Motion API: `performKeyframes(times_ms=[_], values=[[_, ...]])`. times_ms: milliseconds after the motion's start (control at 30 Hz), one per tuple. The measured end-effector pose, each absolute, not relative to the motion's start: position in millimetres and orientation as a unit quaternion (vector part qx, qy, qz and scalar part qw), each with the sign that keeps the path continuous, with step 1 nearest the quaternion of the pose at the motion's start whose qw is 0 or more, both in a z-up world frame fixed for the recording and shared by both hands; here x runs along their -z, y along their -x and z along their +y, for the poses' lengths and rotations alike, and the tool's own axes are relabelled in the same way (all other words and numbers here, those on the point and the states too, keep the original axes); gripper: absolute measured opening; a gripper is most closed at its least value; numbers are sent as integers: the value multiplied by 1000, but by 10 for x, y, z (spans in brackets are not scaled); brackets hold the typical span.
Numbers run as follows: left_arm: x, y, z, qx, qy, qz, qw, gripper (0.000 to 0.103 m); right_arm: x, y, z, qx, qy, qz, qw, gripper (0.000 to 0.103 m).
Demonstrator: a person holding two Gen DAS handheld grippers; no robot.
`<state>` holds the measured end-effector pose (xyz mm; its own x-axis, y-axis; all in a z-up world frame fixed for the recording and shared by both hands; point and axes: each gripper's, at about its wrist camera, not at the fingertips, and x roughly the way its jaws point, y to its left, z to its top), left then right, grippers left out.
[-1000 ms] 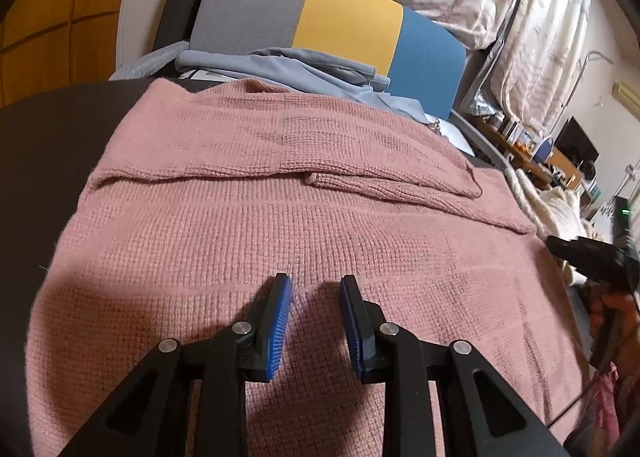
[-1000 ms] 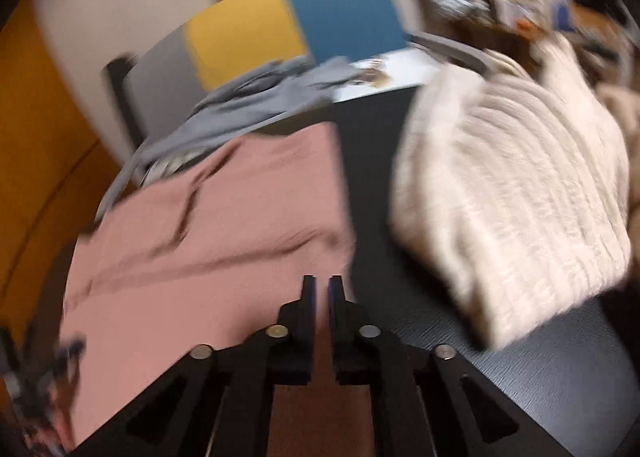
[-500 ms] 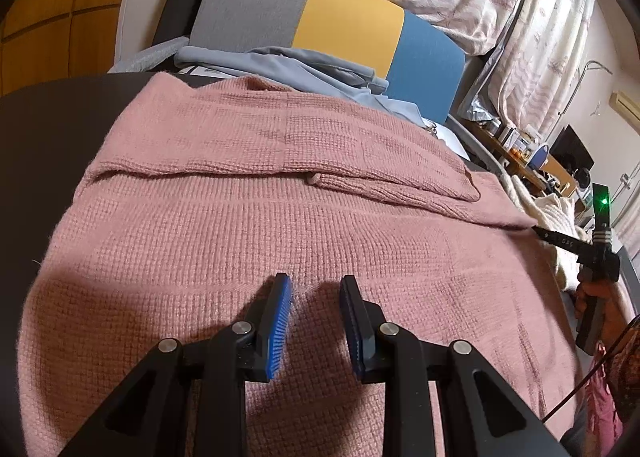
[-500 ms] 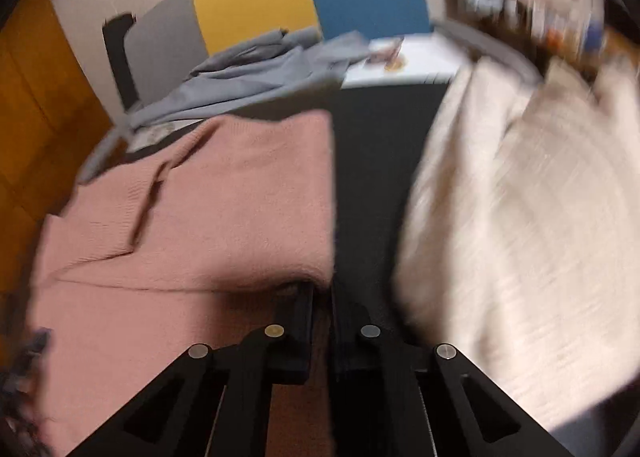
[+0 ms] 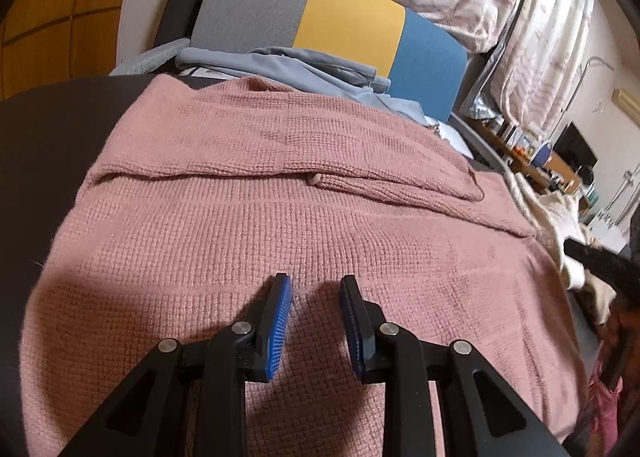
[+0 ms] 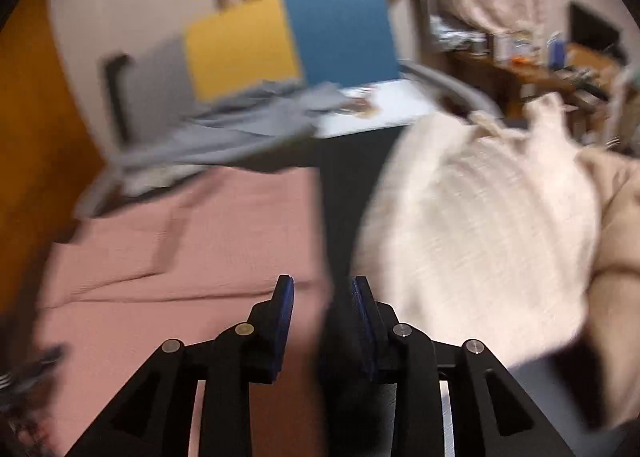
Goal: Fold clothes
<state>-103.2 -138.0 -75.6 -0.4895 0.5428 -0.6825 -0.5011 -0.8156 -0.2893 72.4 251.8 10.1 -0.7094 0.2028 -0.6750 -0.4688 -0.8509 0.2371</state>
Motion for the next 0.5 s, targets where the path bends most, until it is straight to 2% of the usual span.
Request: performKeyframes(times_ms=[100, 233, 400, 500], values=[[719, 1045, -1424, -855, 413, -17, 312, 26, 74, -619, 2120, -902, 373, 181, 117, 31], [681, 943, -1771, -867, 397, 53, 296, 26, 323, -630, 1878, -894, 409, 99, 152, 29], [701, 716, -2374, -875, 374, 84, 296, 29, 323, -772, 2022, -894, 390, 154, 158, 29], [675, 603, -2640, -883, 375, 88, 269, 30, 334, -686, 2001, -894, 393, 144, 162, 30]])
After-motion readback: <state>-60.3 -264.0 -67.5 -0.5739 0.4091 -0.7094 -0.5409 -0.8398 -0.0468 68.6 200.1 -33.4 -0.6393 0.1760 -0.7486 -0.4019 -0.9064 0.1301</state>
